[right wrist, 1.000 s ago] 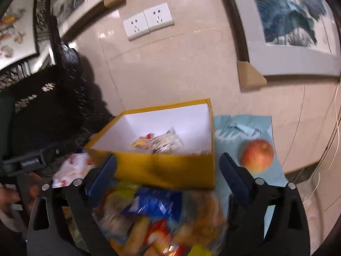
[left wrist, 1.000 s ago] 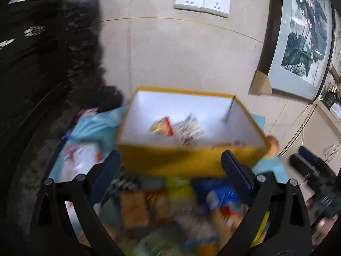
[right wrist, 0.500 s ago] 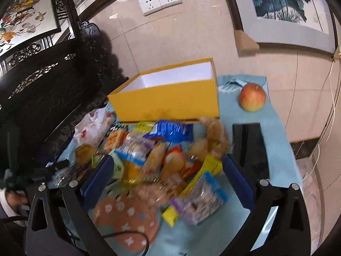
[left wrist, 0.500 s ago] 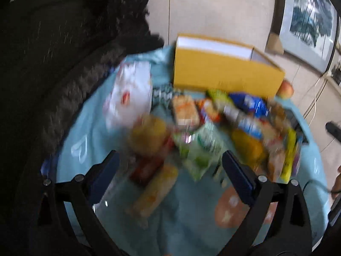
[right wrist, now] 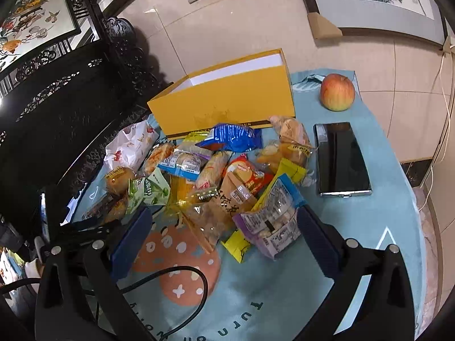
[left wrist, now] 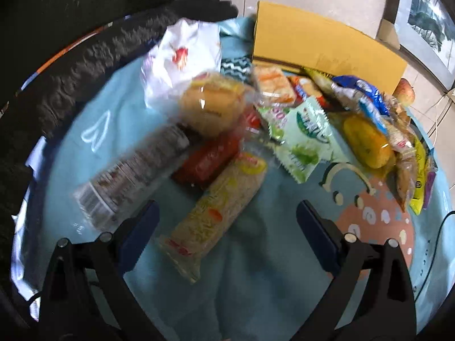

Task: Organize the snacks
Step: 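Grasp the long rice-cracker bar with the left gripper while the right grasps the purple-blue bag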

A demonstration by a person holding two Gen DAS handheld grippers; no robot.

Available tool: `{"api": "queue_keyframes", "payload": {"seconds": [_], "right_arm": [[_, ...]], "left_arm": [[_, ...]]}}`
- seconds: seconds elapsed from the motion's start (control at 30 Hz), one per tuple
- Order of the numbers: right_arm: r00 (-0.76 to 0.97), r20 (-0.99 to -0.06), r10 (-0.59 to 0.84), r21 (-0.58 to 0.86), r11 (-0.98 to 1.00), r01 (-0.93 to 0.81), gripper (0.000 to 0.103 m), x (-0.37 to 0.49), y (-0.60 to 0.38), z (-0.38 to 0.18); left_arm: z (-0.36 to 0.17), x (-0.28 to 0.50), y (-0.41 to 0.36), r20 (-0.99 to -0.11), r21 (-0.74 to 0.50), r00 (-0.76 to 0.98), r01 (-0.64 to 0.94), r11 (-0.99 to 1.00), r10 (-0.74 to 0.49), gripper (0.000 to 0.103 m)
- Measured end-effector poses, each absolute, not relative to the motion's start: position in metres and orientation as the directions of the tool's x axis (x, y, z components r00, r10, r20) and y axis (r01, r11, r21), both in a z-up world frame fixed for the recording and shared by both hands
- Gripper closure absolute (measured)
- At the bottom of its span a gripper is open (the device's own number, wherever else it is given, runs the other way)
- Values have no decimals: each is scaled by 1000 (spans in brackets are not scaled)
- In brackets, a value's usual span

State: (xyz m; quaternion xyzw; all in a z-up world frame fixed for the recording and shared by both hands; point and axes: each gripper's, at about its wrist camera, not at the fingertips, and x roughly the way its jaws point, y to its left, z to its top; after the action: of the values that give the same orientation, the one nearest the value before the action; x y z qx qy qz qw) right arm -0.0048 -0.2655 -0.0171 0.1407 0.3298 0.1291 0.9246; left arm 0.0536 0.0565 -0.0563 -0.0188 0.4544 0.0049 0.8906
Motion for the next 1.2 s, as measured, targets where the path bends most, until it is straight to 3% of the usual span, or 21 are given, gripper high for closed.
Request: {"api": "queue_keyframes", "payload": {"seconds": [0.03, 0.23, 0.33, 0.53, 0.83, 0.93, 1.1, 1.2], "right_arm": [[749, -575, 330, 344, 928, -145, 1, -6, -265, -18], [739, -588, 329, 356, 926, -129, 1, -7, -270, -25], [727, -603, 330, 370, 922, -112, 1, -7, -273, -30], [725, -627, 285, 322, 942, -92, 1, -12, -284, -37], [746, -653, 130, 107, 991, -79, 2, -1, -277, -50], [726, -678, 116, 28, 991, -132, 10, 12, -255, -57], [677, -725, 125, 30, 988, -150, 17, 36, -244, -76], [662, -718, 216, 170, 976, -135, 17, 44, -264, -82]], "left_arm": [[-61, 55, 58, -814, -33, 581, -31, 999, -9, 7], [-66, 56, 58, -810, -10, 586, -34, 999, 12, 61], [-62, 55, 56, -815, -23, 579, -32, 999, -1, 72], [-40, 31, 53, -798, -100, 598, -7, 995, -76, 74], [-22, 7, 40, -765, -153, 628, 39, 987, -143, 74], [-22, 10, 34, -764, -163, 624, 58, 985, -164, 74], [-24, 13, 34, -766, -197, 614, 62, 979, -193, 74], [-22, 13, 34, -754, -198, 626, 70, 978, -198, 74]]}}
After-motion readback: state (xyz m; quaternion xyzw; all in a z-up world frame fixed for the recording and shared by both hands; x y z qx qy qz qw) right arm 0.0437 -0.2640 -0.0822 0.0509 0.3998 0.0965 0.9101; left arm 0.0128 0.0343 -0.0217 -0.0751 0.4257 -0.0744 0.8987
